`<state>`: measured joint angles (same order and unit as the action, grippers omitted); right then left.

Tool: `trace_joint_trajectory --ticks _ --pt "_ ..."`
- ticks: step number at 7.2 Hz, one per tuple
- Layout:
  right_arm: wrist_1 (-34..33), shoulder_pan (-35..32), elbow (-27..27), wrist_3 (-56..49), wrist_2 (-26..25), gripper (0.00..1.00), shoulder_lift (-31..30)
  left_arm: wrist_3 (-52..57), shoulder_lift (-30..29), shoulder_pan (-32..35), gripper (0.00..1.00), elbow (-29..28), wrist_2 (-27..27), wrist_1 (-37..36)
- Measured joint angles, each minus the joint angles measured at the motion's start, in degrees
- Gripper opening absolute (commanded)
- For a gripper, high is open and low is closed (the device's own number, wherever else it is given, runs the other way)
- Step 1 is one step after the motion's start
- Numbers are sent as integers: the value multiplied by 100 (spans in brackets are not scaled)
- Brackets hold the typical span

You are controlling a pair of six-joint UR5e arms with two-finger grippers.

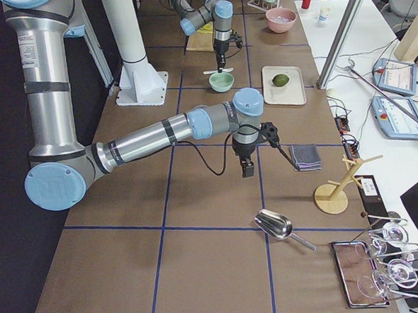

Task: Place spoon in bowl
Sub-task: 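Carry the spoon with the left gripper over the green bowl and lower it, then open the left gripper to release the spoon into the bowl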

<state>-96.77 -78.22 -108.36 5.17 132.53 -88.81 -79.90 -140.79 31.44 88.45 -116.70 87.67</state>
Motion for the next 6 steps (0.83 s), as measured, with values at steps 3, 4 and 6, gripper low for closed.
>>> trace_joint_trajectory --ticks 3,4,6 --pt "0 0 15 10 0 100 4 41 38 10 100 25 -2 -13" --pt "0 0 19 2 0 100 -3 109 105 52 100 108 -18 -52" --pt "2 -19 30 -69 4 100 -96 1132 955 490 100 1084 -349 -548"
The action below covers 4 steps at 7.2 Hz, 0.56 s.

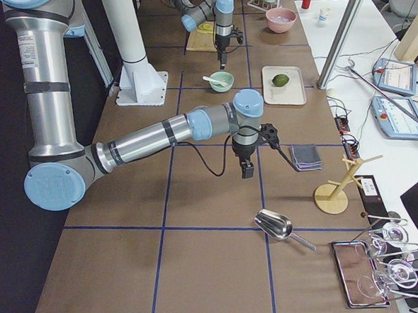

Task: Place spoon in bowl

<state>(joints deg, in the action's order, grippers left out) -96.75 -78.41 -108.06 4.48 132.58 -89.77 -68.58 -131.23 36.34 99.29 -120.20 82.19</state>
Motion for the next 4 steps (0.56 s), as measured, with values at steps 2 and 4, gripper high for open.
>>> trace_joint_trajectory --ticks 2,4 --pt "124 -177 93 -362 -3 100 -183 1835 1251 929 100 1154 -436 -581" --pt "1173 -538 674 -632 32 100 -513 3760 2298 2096 100 1452 -929 -709"
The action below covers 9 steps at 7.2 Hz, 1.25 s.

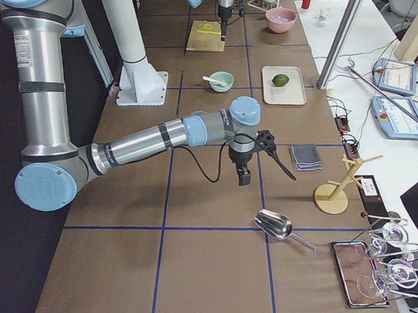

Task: Place spoon in bowl

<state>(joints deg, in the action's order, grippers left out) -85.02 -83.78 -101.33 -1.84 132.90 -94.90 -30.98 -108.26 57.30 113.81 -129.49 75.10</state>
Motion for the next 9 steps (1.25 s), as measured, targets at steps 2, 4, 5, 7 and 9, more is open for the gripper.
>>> trace_joint_trajectory --ticks 2,4,5,7,9 --pt "781 -174 515 -4 127 100 -91 1555 744 1079 100 -150 -208 -17" --pt "913 -200 423 272 178 100 -89 2726 1217 2072 100 -642 -559 -7" --pt "828 -224 329 394 187 100 -104 3311 1359 2511 100 -995 -695 0" --pt "70 -387 179 461 390 100 -71 4078 1458 3012 100 -1636 -778 38" --pt "-325 -539 122 452 626 100 -88 4537 1476 3313 100 -2005 -768 57"
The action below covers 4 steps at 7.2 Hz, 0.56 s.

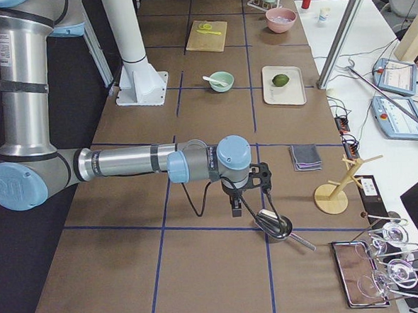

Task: Place spoon in bowl

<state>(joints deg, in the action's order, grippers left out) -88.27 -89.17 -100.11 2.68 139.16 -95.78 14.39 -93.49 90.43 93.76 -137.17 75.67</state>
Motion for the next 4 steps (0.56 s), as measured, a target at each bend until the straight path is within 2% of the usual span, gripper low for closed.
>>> trace_joint_trajectory --ticks 4 --pt "-34 -30 -17 4 9 100 -26 53 455 349 100 -225 -15 430"
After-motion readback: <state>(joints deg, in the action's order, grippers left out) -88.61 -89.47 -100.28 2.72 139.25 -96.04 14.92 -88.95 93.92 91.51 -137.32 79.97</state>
